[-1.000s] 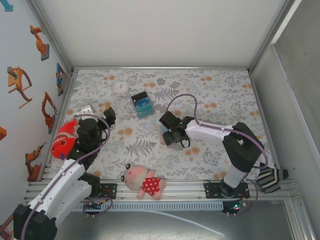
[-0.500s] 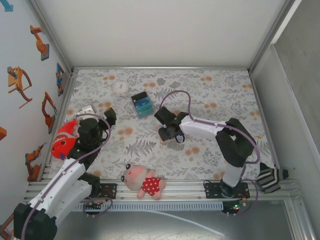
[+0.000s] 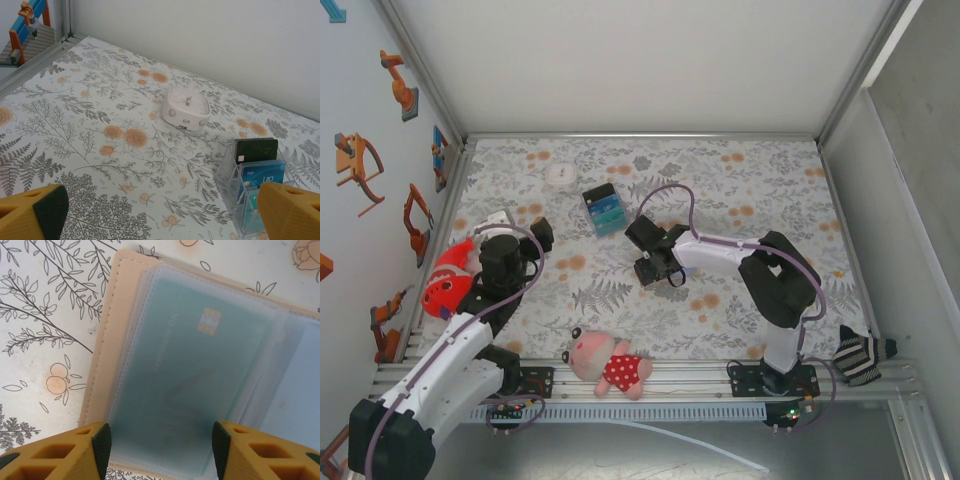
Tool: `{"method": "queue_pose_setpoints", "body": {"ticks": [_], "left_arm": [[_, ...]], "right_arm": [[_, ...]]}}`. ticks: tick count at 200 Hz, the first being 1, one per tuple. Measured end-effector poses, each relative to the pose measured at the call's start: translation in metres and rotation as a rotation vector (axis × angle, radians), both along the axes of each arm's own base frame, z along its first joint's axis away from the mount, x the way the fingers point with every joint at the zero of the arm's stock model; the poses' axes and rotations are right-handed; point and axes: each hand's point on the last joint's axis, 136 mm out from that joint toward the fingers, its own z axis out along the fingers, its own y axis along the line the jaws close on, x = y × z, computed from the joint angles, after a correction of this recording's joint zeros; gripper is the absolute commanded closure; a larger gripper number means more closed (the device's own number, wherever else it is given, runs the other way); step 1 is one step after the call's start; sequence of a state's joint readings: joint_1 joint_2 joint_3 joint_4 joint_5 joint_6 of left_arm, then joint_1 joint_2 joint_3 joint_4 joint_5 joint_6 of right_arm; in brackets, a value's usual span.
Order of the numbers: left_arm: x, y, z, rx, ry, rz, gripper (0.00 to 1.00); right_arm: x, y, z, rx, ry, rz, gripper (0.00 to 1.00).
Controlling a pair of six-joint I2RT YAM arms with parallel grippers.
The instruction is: Take the credit cards out of the card holder
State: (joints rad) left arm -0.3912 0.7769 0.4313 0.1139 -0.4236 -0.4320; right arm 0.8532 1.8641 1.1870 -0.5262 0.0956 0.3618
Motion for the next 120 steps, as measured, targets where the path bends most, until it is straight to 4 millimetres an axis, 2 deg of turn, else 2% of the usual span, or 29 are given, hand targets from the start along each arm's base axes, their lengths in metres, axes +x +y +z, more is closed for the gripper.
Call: {"method": "queue_pose_setpoints", "body": {"ticks": [58,120], "left_arm": [[0.0005,-0.0002,0.0031,0.000,0.000,0.000,0.03],[0.0002,-0.0005,0.0070,-0.001,-0.002,-0.002,0.03]], "right_arm": [[0.0025,0.0006,-0.0049,0.034,0.018,-0.011,0.39],[0.0067,-0.0048,-0.0047,0.117,0.042,-0.043,0.49]]}}
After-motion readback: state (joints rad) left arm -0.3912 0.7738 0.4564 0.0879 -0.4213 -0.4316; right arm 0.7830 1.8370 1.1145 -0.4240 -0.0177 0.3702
